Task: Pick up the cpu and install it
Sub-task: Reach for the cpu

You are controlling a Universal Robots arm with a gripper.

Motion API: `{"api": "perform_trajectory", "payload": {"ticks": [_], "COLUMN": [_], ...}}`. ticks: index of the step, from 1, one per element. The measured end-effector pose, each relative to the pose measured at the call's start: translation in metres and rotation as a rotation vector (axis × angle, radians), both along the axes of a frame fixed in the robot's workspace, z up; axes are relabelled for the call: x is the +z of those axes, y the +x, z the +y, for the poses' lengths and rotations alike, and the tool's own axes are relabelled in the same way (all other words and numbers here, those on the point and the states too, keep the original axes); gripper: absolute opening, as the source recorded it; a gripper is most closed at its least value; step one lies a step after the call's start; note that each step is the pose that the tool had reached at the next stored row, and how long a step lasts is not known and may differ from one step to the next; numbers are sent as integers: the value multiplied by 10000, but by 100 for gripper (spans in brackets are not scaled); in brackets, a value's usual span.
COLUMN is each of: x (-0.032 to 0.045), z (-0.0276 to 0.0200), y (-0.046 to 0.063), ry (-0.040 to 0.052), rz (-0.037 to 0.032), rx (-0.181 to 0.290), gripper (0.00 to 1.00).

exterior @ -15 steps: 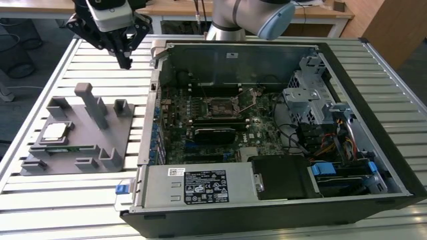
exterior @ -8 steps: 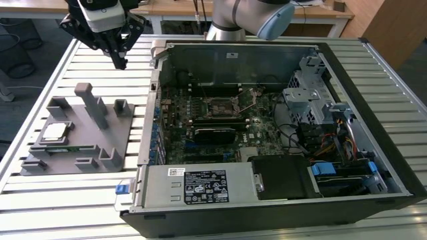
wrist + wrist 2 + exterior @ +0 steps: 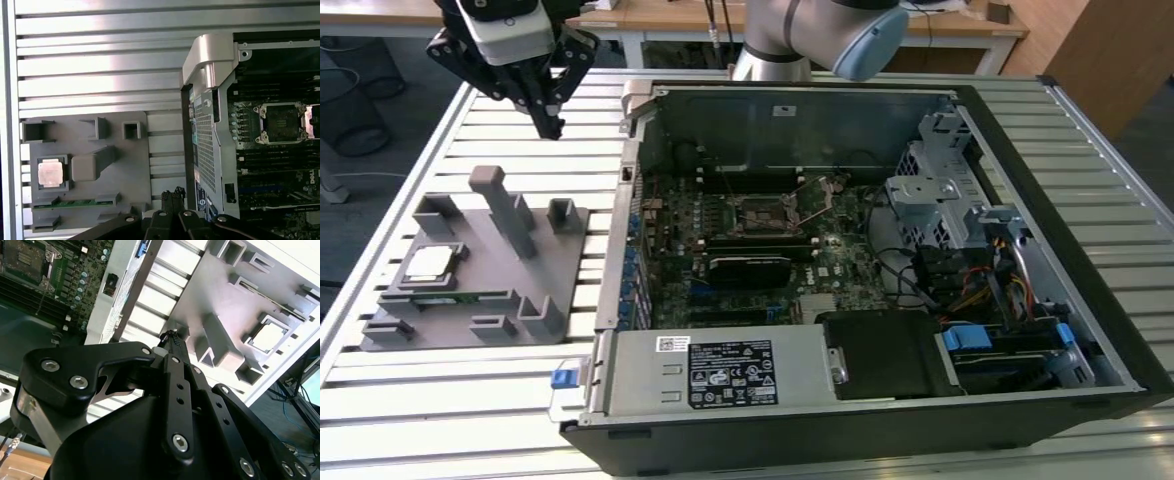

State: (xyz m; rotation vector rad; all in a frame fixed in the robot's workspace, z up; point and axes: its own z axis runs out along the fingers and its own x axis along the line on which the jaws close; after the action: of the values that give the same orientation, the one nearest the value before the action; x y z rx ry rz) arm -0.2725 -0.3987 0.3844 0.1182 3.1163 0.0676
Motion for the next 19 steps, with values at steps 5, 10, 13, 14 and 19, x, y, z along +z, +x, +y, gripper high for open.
{"api": "perform_trajectory", "payload": {"ticks": [5, 10, 13, 14, 19], "x": [-3, -7, -10, -10, -14], "z": [0, 0, 0, 0, 0], "y": [-64, -131, -172, -184, -248], "ry": [-1, 0, -1, -1, -1], "rz": [1, 0, 1, 1, 1], "rx": [0, 0, 0, -1, 0], "gripper": [11, 11, 11, 11, 11]}}
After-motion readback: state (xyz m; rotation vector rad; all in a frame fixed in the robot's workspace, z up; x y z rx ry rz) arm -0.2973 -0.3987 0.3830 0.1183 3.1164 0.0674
